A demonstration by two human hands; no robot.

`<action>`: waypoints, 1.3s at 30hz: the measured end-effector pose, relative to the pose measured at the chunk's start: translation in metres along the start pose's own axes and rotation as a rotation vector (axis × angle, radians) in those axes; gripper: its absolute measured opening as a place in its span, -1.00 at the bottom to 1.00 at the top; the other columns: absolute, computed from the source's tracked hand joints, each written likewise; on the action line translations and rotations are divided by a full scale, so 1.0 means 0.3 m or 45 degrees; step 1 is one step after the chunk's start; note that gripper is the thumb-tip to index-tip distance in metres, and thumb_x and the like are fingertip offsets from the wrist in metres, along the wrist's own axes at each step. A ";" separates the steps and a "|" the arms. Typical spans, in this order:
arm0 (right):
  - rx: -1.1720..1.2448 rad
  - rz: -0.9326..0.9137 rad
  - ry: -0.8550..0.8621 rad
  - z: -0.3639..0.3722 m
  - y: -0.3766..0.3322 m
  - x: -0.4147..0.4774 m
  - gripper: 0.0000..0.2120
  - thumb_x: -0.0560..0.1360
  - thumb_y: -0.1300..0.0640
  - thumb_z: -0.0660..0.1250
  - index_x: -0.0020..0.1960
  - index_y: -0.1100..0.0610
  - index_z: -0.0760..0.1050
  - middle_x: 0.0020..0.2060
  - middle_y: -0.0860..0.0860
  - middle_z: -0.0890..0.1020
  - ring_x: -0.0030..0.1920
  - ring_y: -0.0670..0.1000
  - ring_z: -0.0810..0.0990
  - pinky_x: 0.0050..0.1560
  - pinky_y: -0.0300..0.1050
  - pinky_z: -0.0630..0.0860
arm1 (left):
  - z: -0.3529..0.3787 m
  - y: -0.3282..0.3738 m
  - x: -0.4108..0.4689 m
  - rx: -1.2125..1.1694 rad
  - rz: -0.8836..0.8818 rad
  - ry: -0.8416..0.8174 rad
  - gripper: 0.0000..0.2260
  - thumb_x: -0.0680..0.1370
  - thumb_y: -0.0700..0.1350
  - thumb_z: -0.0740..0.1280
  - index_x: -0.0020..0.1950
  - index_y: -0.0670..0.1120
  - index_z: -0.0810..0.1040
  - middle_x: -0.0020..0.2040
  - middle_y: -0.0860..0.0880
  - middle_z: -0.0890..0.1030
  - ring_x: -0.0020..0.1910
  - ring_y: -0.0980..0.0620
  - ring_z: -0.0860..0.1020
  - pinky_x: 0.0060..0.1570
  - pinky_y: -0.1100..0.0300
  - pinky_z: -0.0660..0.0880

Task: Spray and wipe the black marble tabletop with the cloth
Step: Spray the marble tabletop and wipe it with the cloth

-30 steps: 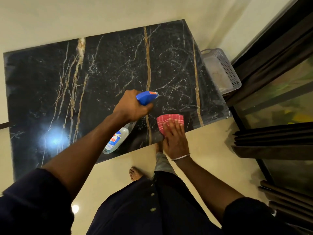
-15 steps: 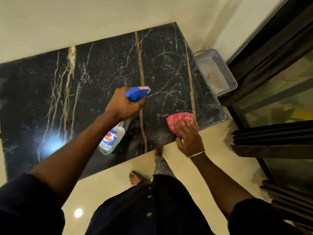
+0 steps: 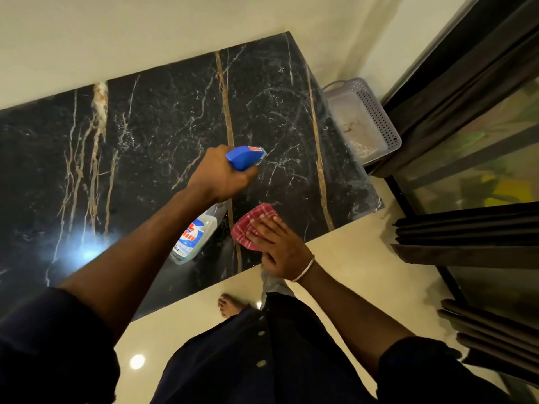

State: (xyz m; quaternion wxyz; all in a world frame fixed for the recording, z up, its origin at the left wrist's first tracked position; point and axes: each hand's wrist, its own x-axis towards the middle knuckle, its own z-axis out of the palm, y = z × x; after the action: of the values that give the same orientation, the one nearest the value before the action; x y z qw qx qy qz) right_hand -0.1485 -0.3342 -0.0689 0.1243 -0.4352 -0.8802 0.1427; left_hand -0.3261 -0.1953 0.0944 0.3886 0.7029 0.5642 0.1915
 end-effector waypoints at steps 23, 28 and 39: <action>0.009 0.196 0.079 -0.134 0.354 -0.014 -0.46 0.42 0.15 0.29 0.42 0.12 0.44 0.46 0.13 0.37 0.53 0.17 0.18 0.46 0.29 0.18 | 0.021 0.053 0.207 -0.005 -0.039 -0.013 -0.75 0.45 -0.12 0.37 -0.37 0.01 0.37 -0.48 0.06 0.40 -0.57 0.23 0.39 -0.53 0.46 0.28; -0.079 1.056 0.347 -0.132 0.342 0.067 -0.46 0.47 0.07 0.14 0.45 0.12 0.39 0.49 0.15 0.32 0.53 0.22 0.16 0.49 0.28 0.13 | 0.003 0.044 0.201 -0.030 -0.055 -0.042 -0.80 0.46 -0.10 0.38 -0.31 0.04 0.41 -0.44 0.07 0.45 -0.54 0.22 0.42 -0.49 0.46 0.31; -0.066 0.002 -0.124 -0.054 0.166 0.141 -0.41 0.47 0.06 0.20 0.50 0.10 0.32 0.51 0.13 0.28 0.55 0.16 0.11 0.53 0.19 0.07 | -0.009 0.051 0.182 -0.003 -0.031 0.026 -0.75 0.46 -0.14 0.39 -0.35 0.02 0.38 -0.46 0.06 0.43 -0.53 0.18 0.38 -0.48 0.44 0.30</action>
State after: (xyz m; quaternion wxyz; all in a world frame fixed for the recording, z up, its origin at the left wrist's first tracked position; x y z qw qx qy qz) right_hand -0.1314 -0.2690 -0.0680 0.0698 -0.4316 -0.8882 0.1411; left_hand -0.3023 -0.1440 0.0986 0.3858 0.6936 0.5764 0.1945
